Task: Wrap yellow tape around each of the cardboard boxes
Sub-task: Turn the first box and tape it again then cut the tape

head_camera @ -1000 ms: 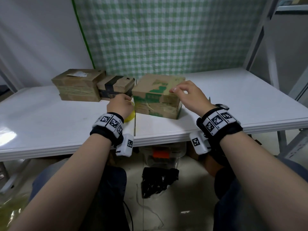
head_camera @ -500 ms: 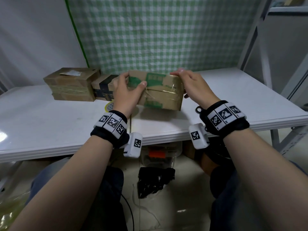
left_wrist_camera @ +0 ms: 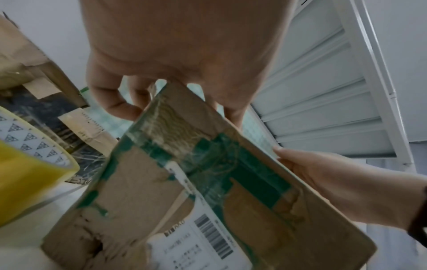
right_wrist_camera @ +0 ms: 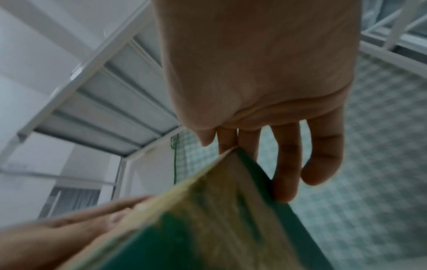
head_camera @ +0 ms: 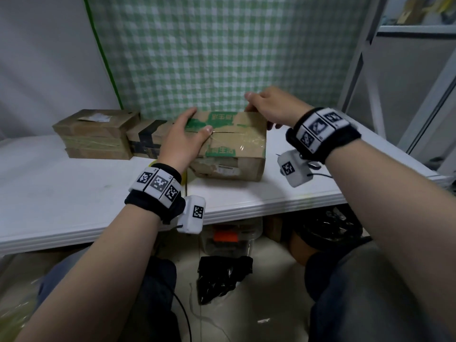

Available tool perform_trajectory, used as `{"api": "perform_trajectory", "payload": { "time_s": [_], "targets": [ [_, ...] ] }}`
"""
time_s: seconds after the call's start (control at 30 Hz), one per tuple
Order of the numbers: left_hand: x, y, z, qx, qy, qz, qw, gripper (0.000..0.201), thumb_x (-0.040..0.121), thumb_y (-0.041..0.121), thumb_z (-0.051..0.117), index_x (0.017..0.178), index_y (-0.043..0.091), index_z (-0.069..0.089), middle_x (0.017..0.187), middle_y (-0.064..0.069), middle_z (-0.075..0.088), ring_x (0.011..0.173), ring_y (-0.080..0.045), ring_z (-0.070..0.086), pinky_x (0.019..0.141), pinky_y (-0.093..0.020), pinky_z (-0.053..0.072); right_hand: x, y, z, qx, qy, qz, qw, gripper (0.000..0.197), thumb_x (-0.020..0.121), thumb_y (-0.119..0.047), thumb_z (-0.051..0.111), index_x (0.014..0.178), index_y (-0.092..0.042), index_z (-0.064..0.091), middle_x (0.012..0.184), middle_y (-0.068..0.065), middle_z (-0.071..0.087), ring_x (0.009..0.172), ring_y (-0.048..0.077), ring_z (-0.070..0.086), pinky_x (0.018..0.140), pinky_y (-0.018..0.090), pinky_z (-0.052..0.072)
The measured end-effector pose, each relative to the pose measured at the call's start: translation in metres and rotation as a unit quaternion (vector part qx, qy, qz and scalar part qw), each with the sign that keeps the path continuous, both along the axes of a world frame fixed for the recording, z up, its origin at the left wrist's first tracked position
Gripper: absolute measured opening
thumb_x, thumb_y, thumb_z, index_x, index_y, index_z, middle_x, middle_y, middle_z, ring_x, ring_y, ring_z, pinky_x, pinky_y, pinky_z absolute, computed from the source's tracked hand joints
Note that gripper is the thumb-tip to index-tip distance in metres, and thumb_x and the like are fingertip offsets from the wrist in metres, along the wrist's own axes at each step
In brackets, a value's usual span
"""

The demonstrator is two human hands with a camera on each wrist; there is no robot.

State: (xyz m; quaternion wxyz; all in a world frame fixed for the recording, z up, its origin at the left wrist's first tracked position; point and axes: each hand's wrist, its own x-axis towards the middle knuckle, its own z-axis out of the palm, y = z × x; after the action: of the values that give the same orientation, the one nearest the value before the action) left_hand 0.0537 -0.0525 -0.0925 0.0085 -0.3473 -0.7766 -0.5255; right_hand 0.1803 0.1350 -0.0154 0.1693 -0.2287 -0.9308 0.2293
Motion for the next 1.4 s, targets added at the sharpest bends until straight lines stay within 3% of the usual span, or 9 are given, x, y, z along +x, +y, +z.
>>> {"api": "perform_trajectory", "payload": {
  "time_s": [0.13,0.2,0.3,0.47,0.67,0.87,1.0,1.3,1.4],
  "targets": [
    [-0.008,0.005,0.002,0.007,-0.014,-0.017,1.000,0.061,0.094,0.040,0.069,0.149,0.028,0.046,0.143,0.003,0.052,0.125,-0.014,0.053,0.105,-0.036,0.048,-0.026,0.011,0.010,0.095,-0.066,-0.008,0.993,0.059,0.109,-0.050,0.028,0.113,-0.013,0.074,0.101,0.007,0.070,0.068,0.015,0.060,0.069,0.029,0.043],
    [-0.013,0.008,0.001,0.014,-0.018,-0.025,0.999,0.062,0.093,0.040,0.071,0.148,0.027,0.047,0.140,0.004,0.052,0.124,-0.014,0.053,0.107,-0.036,0.048,-0.040,0.011,0.007,0.127,-0.110,-0.006,0.986,0.065,0.108,-0.054,0.022,0.129,-0.011,0.066,0.131,0.015,0.063,0.104,0.027,0.064,0.092,0.035,0.044],
    [-0.019,0.015,-0.001,0.016,-0.014,-0.022,1.000,0.061,0.091,0.043,0.071,0.146,0.028,0.048,0.140,0.002,0.046,0.122,-0.012,0.051,0.109,-0.033,0.045,-0.048,0.009,-0.003,0.137,-0.144,0.004,0.980,0.065,0.108,-0.056,0.015,0.150,-0.017,0.047,0.157,0.014,0.041,0.143,0.034,0.039,0.117,0.047,0.029],
    [-0.023,0.020,-0.003,0.045,-0.067,-0.045,0.996,0.059,0.092,0.036,0.074,0.143,0.028,0.047,0.137,0.001,0.052,0.119,-0.015,0.058,0.096,-0.029,0.053,-0.046,0.009,-0.011,0.200,-0.118,-0.023,0.972,0.058,0.105,-0.056,0.018,0.158,-0.034,0.027,0.169,0.003,0.012,0.154,0.037,0.007,0.121,0.061,0.013],
    [-0.028,0.028,0.000,0.043,-0.062,-0.017,0.997,0.056,0.090,0.041,0.074,0.140,0.031,0.050,0.138,0.001,0.054,0.117,-0.015,0.059,0.089,-0.026,0.053,-0.041,-0.004,-0.030,0.250,-0.124,-0.006,0.960,0.062,0.105,-0.057,0.012,0.162,-0.032,0.011,0.171,-0.001,-0.009,0.156,0.029,-0.015,0.121,0.059,-0.013],
    [-0.029,0.032,0.002,0.058,-0.104,-0.037,0.992,0.058,0.089,0.035,0.076,0.141,0.027,0.051,0.131,0.002,0.057,0.109,-0.012,0.064,0.087,-0.030,0.059,-0.032,-0.011,-0.036,0.255,-0.139,0.010,0.957,0.068,0.105,-0.058,0.009,0.163,-0.024,0.002,0.169,0.000,-0.019,0.153,0.025,-0.024,0.120,0.058,-0.018],
    [-0.031,0.036,0.008,0.043,-0.102,-0.037,0.993,0.059,0.092,0.033,0.074,0.144,0.024,0.049,0.126,0.004,0.053,0.092,0.003,0.057,0.065,-0.010,0.051,-0.019,-0.020,-0.041,0.238,-0.142,0.029,0.960,0.069,0.106,-0.056,0.010,0.163,-0.018,0.001,0.169,0.001,-0.017,0.155,0.022,-0.019,0.122,0.056,-0.014],
    [-0.027,0.039,0.019,0.008,-0.107,-0.023,0.994,0.059,0.093,0.037,0.072,0.146,0.028,0.048,0.125,0.005,0.048,0.101,-0.010,0.055,0.063,-0.012,0.042,0.015,-0.048,-0.053,0.213,-0.127,0.076,0.966,0.069,0.108,-0.051,0.012,0.162,-0.008,0.009,0.170,0.009,-0.002,0.157,0.021,-0.005,0.126,0.048,-0.005],
    [-0.027,0.038,0.021,-0.006,-0.104,-0.023,0.994,0.060,0.092,0.039,0.072,0.147,0.028,0.048,0.126,0.006,0.047,0.102,-0.010,0.055,0.065,-0.013,0.042,0.035,-0.058,-0.050,0.175,-0.069,0.114,0.976,0.057,0.111,-0.041,0.023,0.153,-0.006,0.039,0.163,0.014,0.032,0.153,0.026,0.023,0.125,0.042,0.017]
  ]
}}
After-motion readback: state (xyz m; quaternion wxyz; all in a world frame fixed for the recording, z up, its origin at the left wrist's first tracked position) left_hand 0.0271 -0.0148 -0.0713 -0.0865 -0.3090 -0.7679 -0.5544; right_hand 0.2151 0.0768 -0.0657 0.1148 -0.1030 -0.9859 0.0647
